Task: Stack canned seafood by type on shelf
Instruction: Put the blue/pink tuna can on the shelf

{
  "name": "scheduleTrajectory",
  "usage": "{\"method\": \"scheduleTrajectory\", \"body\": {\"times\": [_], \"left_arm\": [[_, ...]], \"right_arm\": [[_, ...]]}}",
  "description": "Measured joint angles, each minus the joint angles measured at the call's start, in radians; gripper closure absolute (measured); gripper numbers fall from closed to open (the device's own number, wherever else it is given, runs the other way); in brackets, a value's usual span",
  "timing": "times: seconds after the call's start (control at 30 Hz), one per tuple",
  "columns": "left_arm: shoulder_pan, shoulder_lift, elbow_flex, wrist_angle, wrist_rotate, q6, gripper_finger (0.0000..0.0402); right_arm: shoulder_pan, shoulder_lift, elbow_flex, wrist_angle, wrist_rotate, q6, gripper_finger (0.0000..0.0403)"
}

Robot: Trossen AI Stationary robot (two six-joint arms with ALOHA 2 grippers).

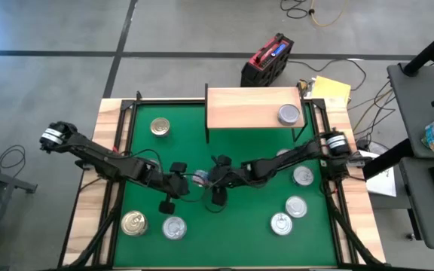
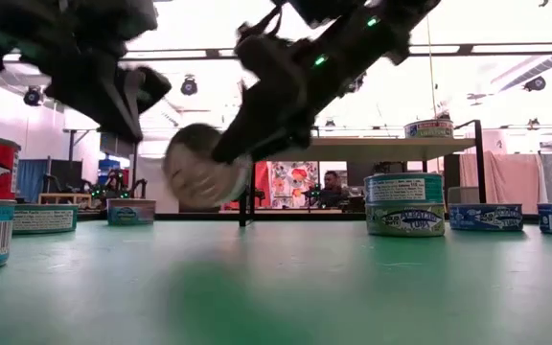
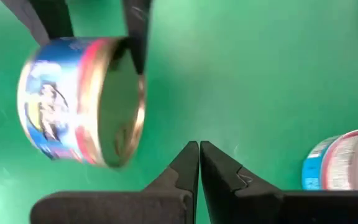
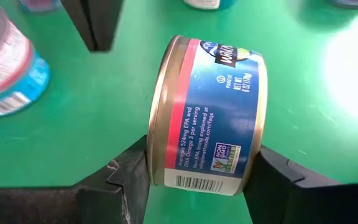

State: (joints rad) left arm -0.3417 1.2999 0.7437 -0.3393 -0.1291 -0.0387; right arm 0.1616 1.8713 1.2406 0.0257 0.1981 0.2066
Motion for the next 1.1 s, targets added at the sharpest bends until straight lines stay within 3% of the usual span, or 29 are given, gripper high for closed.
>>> {"method": "scheduleTrajectory", "body": {"times": [0.27,0.47,0.77,0.93,1.1], "left_arm": [[-0.006,-0.104,0.001,0.081,-0.126,0.137,0.0402],[-0.006,-0.112,0.001,0.223,-0.251,0.387,0.0402],[0.011,-0.024,0.022,0.483,-0.676,0.818,0.0401],[0.007,0.05,0.098,0.513,-0.671,0.881,0.0372],[-0.015,0.103,0.161,0.515,-0.657,0.976,0.0295]], "right_arm": [[0.002,-0.229,-0.193,0.091,-0.139,0.145,0.0211],[-0.021,-0.404,-0.357,0.226,-0.255,0.262,0.0211],[-0.168,-0.596,-0.595,0.515,-0.426,0.479,0.0211],[-0.226,-0.627,-0.664,0.598,-0.53,0.652,0.0211],[-0.234,-0.624,-0.715,0.734,-0.566,0.77,0.0211]]}}
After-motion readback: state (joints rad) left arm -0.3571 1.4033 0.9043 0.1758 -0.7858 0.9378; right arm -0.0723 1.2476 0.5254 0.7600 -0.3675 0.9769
